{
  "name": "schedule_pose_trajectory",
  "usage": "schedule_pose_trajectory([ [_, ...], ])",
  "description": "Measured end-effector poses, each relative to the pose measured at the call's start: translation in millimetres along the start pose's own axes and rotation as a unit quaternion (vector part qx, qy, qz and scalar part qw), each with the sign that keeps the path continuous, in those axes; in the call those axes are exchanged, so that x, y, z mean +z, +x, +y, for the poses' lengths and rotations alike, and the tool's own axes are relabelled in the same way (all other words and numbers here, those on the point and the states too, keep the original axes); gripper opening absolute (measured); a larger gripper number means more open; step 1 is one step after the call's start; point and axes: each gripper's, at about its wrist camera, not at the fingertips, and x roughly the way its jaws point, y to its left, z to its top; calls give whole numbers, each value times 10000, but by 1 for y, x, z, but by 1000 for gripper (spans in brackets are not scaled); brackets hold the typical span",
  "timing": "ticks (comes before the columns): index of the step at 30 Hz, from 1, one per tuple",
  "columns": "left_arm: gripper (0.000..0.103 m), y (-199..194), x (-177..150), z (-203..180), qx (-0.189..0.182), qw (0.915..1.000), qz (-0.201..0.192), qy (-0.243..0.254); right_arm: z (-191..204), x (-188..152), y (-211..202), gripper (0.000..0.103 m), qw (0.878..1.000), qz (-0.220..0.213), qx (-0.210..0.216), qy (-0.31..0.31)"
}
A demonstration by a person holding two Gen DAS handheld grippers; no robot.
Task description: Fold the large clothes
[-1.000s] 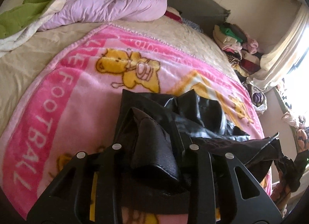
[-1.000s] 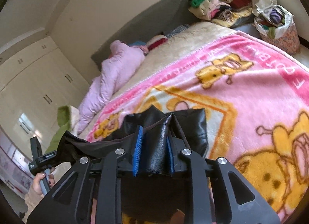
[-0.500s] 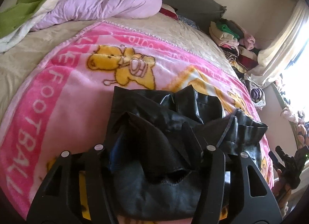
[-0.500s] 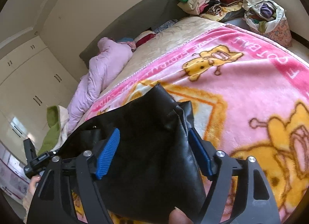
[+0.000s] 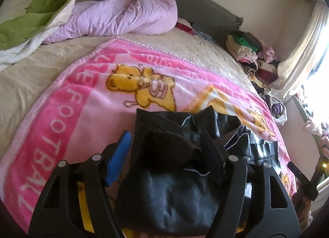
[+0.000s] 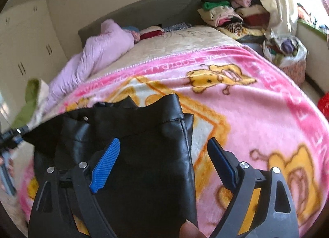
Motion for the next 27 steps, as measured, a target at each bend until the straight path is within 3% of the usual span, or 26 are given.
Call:
schedule_pose_trajectory([
  [2, 74, -3, 3, 6, 72, 9999, -42, -114, 5, 3, 11, 88, 9997, 96, -95, -206],
  [7, 74, -9, 6, 13, 236, 9995, -198, -103, 5, 9, 35, 88, 9987, 352, -121, -338],
  [16, 74, 51, -3, 8, 525, 9962, 584, 366, -1, 21, 69, 88, 9974, 573, -254, -347],
  [17, 74, 60, -4, 9, 572, 9953, 656, 432, -1, 22, 70, 86, 9977, 540, -242, -343],
  [19, 74, 73, -7, 9, 581, 9940, 735, 563, -1, 23, 71, 71, 9979, 483, -226, -366],
  [20, 72, 79, -8, 8, 595, 9934, 748, 638, 0, 23, 72, 60, 9979, 474, -221, -373],
  [22, 38, 82, -10, 5, 522, 9930, 739, 756, -1, 21, 72, 47, 9981, 431, -297, -328],
  [23, 20, 84, -12, 0, 611, 9913, 769, 877, -2, 21, 71, 33, 9980, 403, -378, -304],
  [24, 15, 84, -14, -4, 715, 9898, 773, 964, -4, 21, 70, 22, 9981, 363, -418, -269],
  [27, 6, 71, -14, -12, 711, 9905, 497, 1067, -12, 22, 57, 13, 9998, 88, -144, -47],
])
